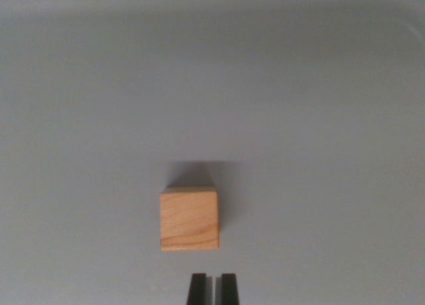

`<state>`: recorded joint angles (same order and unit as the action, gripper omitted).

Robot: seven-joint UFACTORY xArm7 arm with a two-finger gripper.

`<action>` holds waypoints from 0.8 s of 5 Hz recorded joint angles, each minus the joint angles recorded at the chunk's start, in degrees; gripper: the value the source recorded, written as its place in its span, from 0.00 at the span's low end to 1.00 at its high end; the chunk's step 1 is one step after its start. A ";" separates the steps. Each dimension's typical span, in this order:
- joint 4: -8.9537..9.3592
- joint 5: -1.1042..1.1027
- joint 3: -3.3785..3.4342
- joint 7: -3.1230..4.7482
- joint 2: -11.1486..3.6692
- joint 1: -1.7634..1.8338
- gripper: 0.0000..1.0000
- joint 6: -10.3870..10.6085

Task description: Push wooden cube

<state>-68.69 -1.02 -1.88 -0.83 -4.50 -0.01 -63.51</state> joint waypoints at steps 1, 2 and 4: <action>0.00 0.00 0.00 0.00 0.00 0.00 0.00 0.00; 2.41 0.09 0.07 0.11 -0.34 0.05 0.00 2.58; 4.95 0.18 0.15 0.23 -0.70 0.10 0.00 5.30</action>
<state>-63.73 -0.84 -1.73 -0.60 -5.20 0.10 -58.21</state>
